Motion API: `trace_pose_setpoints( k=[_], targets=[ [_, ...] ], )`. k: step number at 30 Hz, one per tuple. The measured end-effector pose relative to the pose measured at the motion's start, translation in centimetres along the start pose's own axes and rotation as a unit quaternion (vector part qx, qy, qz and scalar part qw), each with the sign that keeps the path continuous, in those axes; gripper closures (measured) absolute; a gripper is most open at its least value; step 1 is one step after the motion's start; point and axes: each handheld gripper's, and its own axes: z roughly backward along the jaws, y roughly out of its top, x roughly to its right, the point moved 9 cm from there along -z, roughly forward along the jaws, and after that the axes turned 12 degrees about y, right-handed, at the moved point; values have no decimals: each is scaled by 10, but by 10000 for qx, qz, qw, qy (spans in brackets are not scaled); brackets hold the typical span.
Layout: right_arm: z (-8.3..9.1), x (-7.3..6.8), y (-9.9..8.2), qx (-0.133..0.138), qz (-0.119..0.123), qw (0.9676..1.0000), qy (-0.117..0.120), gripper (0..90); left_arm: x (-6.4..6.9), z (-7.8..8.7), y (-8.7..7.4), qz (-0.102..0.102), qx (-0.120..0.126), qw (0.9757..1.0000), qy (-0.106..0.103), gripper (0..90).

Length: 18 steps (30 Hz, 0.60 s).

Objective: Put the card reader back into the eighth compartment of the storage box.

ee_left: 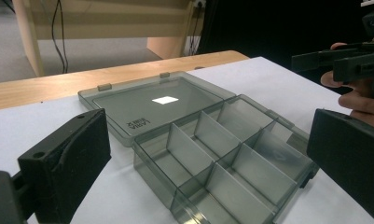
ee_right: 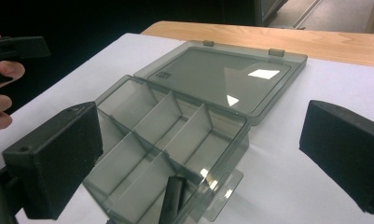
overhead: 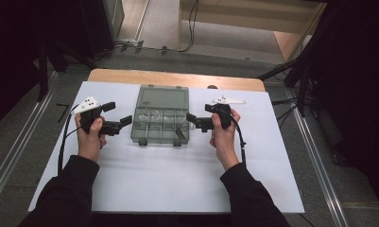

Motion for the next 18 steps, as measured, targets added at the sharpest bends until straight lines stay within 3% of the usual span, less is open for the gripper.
trace_pose_setpoints(
  k=[13,18],
  targets=[
    [-4,12,4,10,-152,9999,21,0,-4,-26,6,85,-71,9999,-68,0],
    [-3,12,9,-10,-70,10000,-12,0,-3,-32,12,61,-55,9999,-69,0]
  ],
)
